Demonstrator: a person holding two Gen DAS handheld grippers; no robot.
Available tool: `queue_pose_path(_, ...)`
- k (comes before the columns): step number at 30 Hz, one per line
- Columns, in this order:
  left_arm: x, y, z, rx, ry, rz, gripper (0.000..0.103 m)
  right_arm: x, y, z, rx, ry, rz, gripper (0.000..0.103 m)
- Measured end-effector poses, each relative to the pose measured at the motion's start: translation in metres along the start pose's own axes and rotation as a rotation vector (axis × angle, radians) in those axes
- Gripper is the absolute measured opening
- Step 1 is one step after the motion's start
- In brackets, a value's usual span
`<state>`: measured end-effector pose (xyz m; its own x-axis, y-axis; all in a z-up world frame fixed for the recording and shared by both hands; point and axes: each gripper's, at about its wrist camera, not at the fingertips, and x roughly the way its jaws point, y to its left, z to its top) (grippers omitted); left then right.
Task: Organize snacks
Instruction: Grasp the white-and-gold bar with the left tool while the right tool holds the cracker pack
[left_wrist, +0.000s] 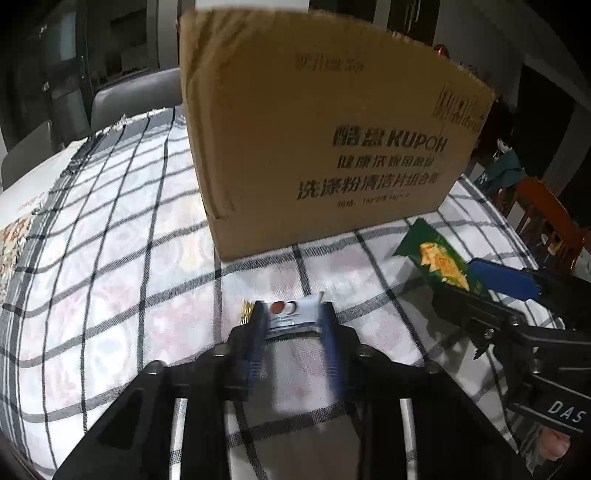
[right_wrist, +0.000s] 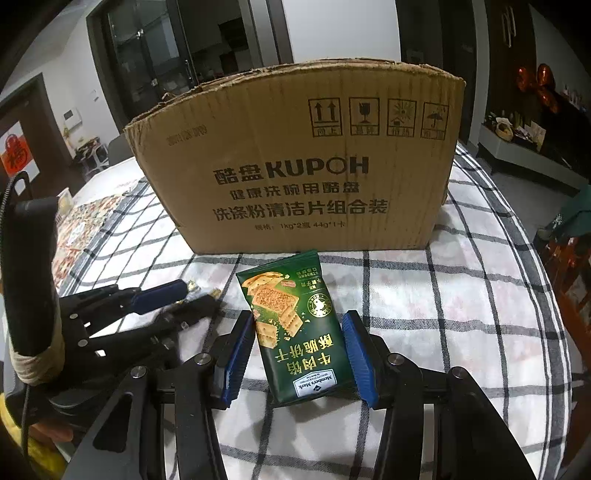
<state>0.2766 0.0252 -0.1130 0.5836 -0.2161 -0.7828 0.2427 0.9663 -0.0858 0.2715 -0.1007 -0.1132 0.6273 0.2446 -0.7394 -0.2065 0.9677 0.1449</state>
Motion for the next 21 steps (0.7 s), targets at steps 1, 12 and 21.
queue_pose_path(1,-0.001,0.0,0.001,-0.001,0.0,-0.004,0.025,0.0,0.0,0.0,0.0,-0.002,0.004,0.05)
queue_pose_path(12,-0.008,0.002,0.0,0.008,-0.018,-0.001,0.016,-0.006,0.004,0.003,-0.011,-0.014,0.012,0.05)
queue_pose_path(21,-0.028,0.005,0.003,0.005,-0.074,0.015,0.01,-0.014,0.011,0.006,-0.018,-0.035,0.036,0.05)
